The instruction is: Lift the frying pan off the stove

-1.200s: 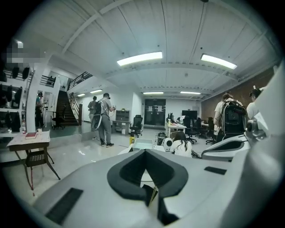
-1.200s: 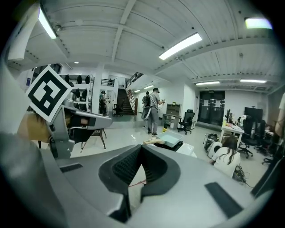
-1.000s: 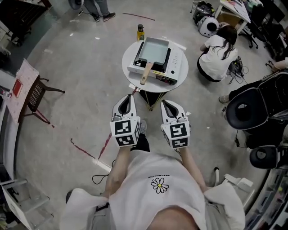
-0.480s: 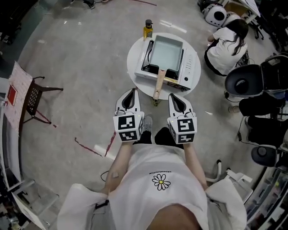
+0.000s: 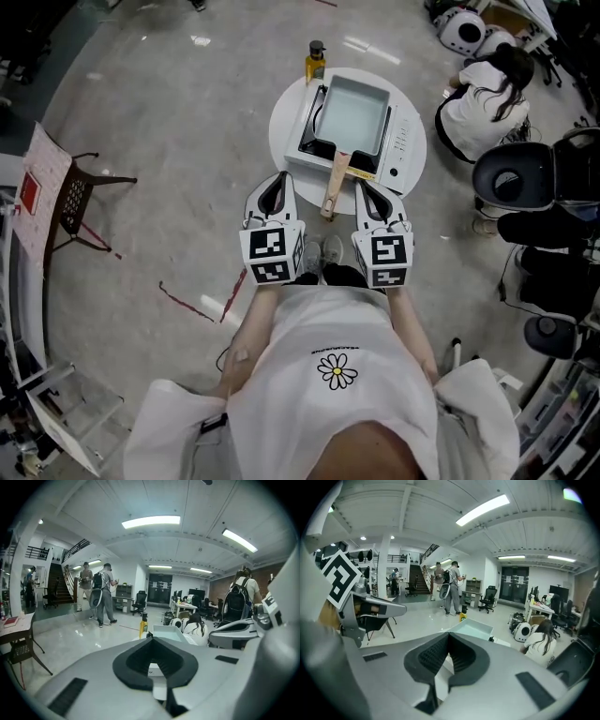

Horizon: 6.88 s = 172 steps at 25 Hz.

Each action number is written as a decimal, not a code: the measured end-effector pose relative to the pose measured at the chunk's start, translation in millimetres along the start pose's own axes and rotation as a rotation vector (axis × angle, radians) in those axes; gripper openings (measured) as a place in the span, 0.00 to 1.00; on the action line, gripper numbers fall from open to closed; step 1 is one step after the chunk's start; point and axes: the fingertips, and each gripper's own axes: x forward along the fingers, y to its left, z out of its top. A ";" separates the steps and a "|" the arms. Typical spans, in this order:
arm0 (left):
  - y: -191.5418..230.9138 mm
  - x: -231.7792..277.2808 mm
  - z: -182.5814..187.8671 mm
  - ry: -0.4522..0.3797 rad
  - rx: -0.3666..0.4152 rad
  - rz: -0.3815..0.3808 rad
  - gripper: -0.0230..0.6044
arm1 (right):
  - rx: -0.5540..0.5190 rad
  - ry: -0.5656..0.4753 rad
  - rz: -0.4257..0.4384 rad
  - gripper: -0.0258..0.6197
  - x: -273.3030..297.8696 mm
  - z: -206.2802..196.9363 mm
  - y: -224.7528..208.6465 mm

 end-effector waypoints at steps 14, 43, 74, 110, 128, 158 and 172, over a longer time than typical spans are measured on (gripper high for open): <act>-10.1 16.0 -7.7 0.033 0.005 -0.020 0.04 | 0.000 0.006 -0.035 0.04 0.6 -7.5 -26.6; -59.3 99.3 -57.2 0.285 -0.740 -0.565 0.45 | 0.113 0.101 -0.135 0.04 -35.8 -55.5 -62.8; -125.1 118.6 -98.1 0.686 -1.256 -0.972 0.20 | 0.155 0.189 -0.135 0.04 -42.9 -88.0 -57.4; -143.1 117.1 -93.9 0.775 -1.281 -1.012 0.14 | 0.127 0.209 -0.111 0.04 -45.6 -95.4 -50.4; -139.3 104.7 -48.1 0.756 -0.838 -0.970 0.14 | 0.069 0.144 -0.064 0.04 -37.5 -71.9 -47.3; -129.4 -30.3 191.1 0.081 -0.335 -0.983 0.15 | -0.142 -0.485 -0.066 0.04 -60.8 179.2 -57.7; -131.3 -58.3 209.3 0.030 -0.325 -1.043 0.16 | -0.135 -0.528 -0.096 0.04 -56.9 208.0 -61.2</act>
